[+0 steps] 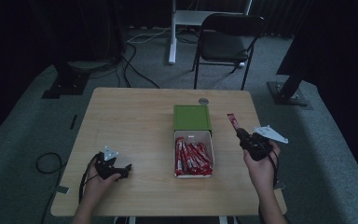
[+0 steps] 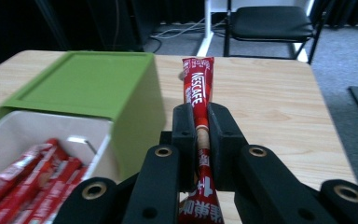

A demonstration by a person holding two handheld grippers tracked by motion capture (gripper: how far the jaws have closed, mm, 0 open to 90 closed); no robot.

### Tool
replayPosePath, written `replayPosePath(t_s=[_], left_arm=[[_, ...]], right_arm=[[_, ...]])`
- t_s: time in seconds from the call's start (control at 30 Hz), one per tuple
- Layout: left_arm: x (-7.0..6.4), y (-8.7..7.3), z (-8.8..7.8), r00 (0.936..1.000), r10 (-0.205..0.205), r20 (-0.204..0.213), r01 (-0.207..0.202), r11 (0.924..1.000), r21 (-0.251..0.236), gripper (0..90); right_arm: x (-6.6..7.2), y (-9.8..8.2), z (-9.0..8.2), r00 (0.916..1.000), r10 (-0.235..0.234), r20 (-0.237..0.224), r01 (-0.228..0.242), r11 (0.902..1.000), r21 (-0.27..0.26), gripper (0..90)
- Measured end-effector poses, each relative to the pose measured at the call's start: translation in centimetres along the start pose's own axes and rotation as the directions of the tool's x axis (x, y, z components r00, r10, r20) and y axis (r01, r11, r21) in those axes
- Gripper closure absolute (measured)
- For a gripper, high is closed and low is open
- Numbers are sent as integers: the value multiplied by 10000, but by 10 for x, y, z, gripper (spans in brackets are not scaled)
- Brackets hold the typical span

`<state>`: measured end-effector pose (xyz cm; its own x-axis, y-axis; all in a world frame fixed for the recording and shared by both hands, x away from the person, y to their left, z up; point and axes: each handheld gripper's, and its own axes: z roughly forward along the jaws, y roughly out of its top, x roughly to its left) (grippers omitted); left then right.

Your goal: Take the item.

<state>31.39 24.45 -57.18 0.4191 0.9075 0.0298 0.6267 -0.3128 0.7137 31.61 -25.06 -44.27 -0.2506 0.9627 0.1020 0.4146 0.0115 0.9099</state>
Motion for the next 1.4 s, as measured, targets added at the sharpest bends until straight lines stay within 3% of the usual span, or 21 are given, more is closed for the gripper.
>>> replayPosePath(t_s=[0.47,0.97,1.17,1.4], left_arm=[[0,0,0,10000,8,-2,-8,10000,0,82],[0,0,0,10000,-4,-4,4,10000,3,82],[0,0,0,10000,-3,-1,3,10000,1,82],[0,0,0,10000,-17,0,17,10000,-6,82]], right_arm=[[-37,-28,6,9944,454,950,-464,9989,79,821],[-62,-56,15,9826,776,1686,-865,9952,462,821],[-74,-72,18,9719,943,2157,-1129,9907,755,821],[-85,-87,21,9651,1004,2417,-1319,9842,1179,821]])
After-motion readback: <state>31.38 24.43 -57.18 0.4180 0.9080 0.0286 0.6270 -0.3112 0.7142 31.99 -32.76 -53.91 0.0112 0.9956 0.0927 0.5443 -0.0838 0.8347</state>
